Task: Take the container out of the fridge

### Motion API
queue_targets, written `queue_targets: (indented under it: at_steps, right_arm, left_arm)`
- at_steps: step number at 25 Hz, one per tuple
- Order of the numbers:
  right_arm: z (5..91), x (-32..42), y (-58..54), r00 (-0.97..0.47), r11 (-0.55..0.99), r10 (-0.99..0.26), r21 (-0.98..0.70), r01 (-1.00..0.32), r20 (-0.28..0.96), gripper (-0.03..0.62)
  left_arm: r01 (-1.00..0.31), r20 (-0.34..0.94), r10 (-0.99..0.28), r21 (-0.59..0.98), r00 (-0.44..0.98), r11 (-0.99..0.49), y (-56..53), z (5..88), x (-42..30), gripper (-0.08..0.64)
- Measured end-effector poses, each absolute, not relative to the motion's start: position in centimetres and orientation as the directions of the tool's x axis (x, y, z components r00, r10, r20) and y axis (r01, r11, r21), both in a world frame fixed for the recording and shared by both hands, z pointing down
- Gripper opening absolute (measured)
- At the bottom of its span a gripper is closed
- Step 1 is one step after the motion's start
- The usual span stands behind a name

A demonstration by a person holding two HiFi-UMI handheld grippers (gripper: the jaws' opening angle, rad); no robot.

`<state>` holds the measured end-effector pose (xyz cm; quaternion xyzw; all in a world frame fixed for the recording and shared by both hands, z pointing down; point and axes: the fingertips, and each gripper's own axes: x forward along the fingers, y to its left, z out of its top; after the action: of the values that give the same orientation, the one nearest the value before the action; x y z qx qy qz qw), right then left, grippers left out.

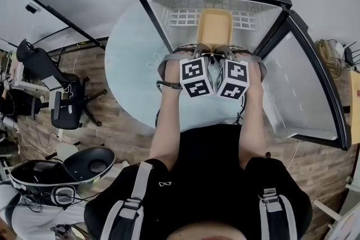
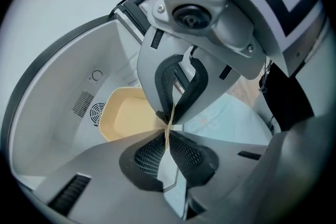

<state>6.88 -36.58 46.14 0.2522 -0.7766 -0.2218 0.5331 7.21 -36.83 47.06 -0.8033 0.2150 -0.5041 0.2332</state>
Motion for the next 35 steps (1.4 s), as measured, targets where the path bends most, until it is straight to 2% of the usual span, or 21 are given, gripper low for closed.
queue_targets:
  at_steps: [10, 15, 22, 31, 35]
  right_arm:
    - [47.9, 5.8, -30.2, -0.311, 0.823, -0.568, 0.532, -0.201, 0.762, 0.023]
    - [50.7, 4.1, -24.7, -0.328, 0.881, -0.472, 0.423, -0.212, 0.818, 0.023]
    - [54.0, -0.2, -21.1, -0.318, 0.918, -0.389, 0.337, -0.207, 0.864, 0.023]
    - [55.9, -0.9, -15.4, -0.327, 0.967, -0.256, 0.242, -0.085, 0.910, 0.021]
    - [55.0, -1.8, -16.0, -0.338, 0.967, -0.254, 0.250, -0.056, 0.906, 0.021]
  left_arm:
    - [-0.031, 0.759, -0.495, -0.534, 0.424, -0.845, -30.3, 48.5, 6.1, 0.037]
    - [0.020, 0.822, -0.380, -0.428, 0.424, -0.903, -24.7, 51.2, 4.6, 0.034]
    - [-0.022, 0.829, -0.317, -0.346, 0.461, -0.938, -21.0, 54.3, 0.3, 0.035]
    - [-0.048, 0.859, -0.276, -0.284, 0.431, -0.958, -15.3, 55.8, 0.1, 0.035]
    - [-0.089, 0.847, -0.277, -0.266, 0.453, -0.960, -15.8, 54.9, -0.4, 0.035]
